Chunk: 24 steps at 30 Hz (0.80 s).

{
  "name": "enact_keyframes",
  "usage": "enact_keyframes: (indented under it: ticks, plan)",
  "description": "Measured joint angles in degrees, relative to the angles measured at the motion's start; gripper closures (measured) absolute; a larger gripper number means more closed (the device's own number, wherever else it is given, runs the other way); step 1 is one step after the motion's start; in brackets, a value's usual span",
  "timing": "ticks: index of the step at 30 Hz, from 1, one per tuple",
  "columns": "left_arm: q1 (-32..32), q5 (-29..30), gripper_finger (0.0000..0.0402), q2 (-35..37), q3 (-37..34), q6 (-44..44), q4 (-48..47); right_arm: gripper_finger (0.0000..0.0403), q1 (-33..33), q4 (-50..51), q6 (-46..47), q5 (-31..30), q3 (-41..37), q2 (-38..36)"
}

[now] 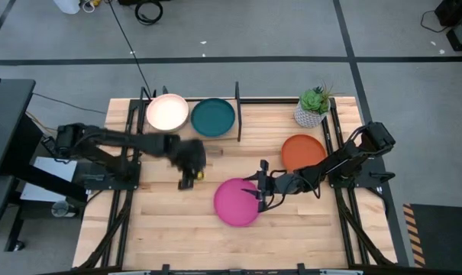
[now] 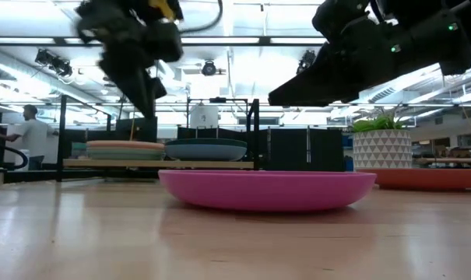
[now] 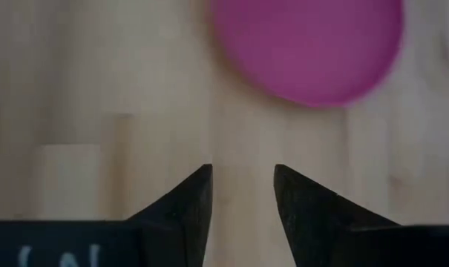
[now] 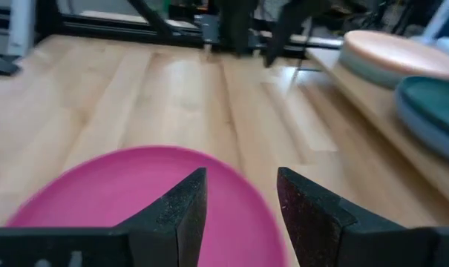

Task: Place and stack plates onto a shelf
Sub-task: Stack the orange plate on top of the green plate on the shelf

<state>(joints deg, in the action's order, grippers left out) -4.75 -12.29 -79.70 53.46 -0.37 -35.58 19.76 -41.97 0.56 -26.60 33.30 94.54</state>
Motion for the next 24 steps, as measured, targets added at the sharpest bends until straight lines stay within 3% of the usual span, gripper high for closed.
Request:
enact_keyframes:
  ticks: [3,10,15,19,24]
  plan:
    - [8.65,5.58,0.0255,-0.02,-1.87,-4.23,3.07,0.0232,1.30,1.43,2.94,0.55,0.02,0.00]
    - [24.33,26.24,0.0258,-1.88,-2.42,-4.92,7.77,0.0238,4.39,3.27,7.31,-4.70,0.06,0.00]
    - [28.31,28.03,0.0258,-4.06,-2.42,-3.45,13.74,0.0239,5.59,9.65,11.71,-6.19,1.57,0.00]
    - [29.47,28.34,0.0258,-4.70,-2.39,0.12,17.68,0.0239,6.95,33.56,20.15,-11.75,8.48,0.02]
    - [30.41,28.89,0.0258,-4.70,-2.39,5.93,20.87,0.0239,6.14,72.08,37.04,-11.78,21.02,0.02]
